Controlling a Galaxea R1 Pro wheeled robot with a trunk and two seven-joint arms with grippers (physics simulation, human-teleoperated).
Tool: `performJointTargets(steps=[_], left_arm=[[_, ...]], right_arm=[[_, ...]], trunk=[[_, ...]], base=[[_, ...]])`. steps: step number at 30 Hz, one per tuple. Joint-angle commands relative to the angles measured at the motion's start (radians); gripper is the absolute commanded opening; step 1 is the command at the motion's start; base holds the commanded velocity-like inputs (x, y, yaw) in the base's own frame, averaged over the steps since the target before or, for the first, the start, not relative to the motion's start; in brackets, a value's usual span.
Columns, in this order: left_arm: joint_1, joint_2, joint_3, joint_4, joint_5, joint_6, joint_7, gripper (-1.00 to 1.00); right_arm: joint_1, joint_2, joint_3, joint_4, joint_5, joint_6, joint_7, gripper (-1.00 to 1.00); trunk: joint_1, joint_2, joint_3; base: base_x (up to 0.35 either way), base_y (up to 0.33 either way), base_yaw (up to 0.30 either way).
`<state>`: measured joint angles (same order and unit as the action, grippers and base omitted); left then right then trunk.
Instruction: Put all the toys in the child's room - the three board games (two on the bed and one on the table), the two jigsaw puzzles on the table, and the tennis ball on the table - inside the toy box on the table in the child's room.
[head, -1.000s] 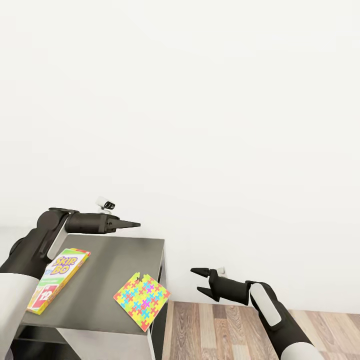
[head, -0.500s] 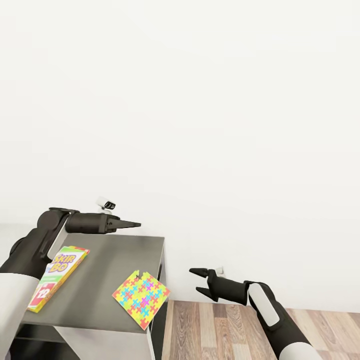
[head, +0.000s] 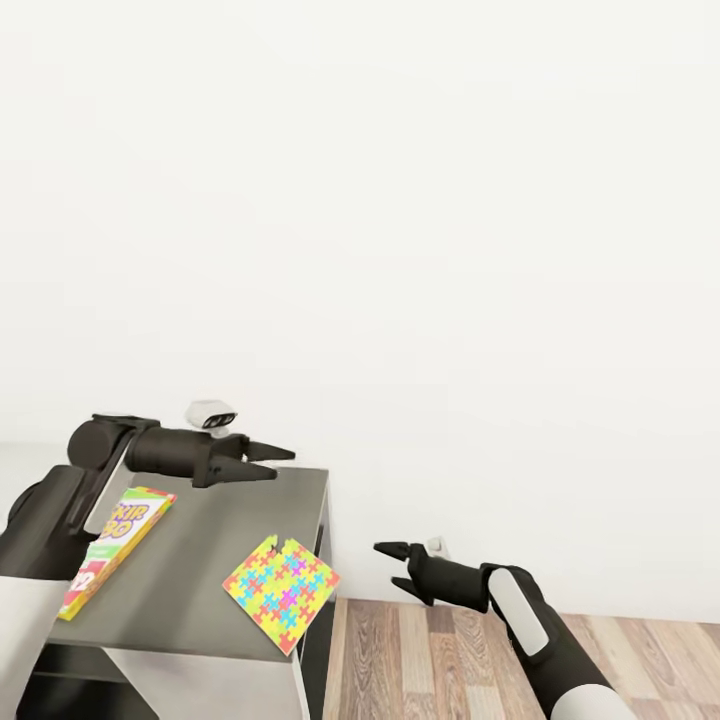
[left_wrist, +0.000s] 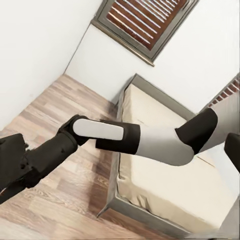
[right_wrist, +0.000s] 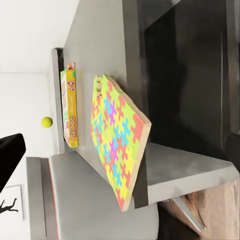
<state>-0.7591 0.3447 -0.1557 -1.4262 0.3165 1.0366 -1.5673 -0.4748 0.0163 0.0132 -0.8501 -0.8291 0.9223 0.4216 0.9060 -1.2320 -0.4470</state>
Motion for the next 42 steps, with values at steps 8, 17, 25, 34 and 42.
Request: performJointTargets(steps=[8, 17, 25, 34, 42], left_arm=[[0.001, -0.044, -0.044, -0.008, -0.001, 0.011, -0.003, 1.0], [0.001, -0.047, -0.038, 0.011, 0.003, 0.011, -0.003, 1.0], [0.001, -0.049, -0.038, 0.012, 0.001, 0.011, -0.003, 1.0], [0.001, -0.049, -0.041, 0.012, -0.003, 0.011, -0.003, 1.0], [0.001, -0.049, -0.041, 0.012, -0.004, 0.011, -0.003, 1.0]], right_arm=[[-0.006, 0.032, -0.001, 0.0, 0.017, 0.001, 0.007, 1.0], [-0.007, 0.044, -0.001, 0.0, 0.013, 0.001, 0.008, 1.0], [-0.007, 0.045, -0.001, 0.0, 0.012, 0.002, 0.016, 1.0], [-0.007, 0.045, -0.001, 0.0, 0.008, 0.004, 0.021, 1.0], [-0.007, 0.045, -0.001, 0.0, 0.0, 0.008, 0.023, 1.0]], trunk=[[0.031, -0.057, -0.026], [0.065, -0.12, -0.054], [0.096, -0.176, -0.08], [0.13, -0.239, -0.108], [0.161, -0.295, -0.133]], base=[[0.0, 0.0, 0.0], [0.0, 0.0, 0.0], [0.0, 0.0, 0.0], [0.0, 0.0, 0.0], [0.0, 0.0, 0.0]])
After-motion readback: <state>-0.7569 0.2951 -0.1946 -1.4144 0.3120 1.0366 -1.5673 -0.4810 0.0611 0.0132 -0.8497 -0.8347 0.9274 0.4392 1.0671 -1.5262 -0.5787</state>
